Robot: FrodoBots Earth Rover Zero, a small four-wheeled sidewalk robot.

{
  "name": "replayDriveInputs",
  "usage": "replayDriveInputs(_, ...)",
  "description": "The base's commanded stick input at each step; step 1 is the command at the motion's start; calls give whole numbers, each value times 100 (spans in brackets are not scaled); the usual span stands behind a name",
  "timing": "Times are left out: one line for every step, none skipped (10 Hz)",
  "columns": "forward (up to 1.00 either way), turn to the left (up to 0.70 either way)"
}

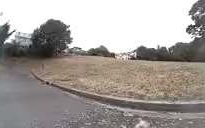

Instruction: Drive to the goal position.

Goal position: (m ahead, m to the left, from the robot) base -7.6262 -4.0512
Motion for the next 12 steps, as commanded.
replayDriveInputs(45, 27)
replayDriveInputs(45, 27)
replayDriveInputs(45, 27)
replayDriveInputs(45, 27)
replayDriveInputs(45, 27)
replayDriveInputs(45, 27)
replayDriveInputs(45, 27)
replayDriveInputs(45, 27)
replayDriveInputs(45, 27)
replayDriveInputs(45, 27)
replayDriveInputs(45, 27)
replayDriveInputs(45, 27)
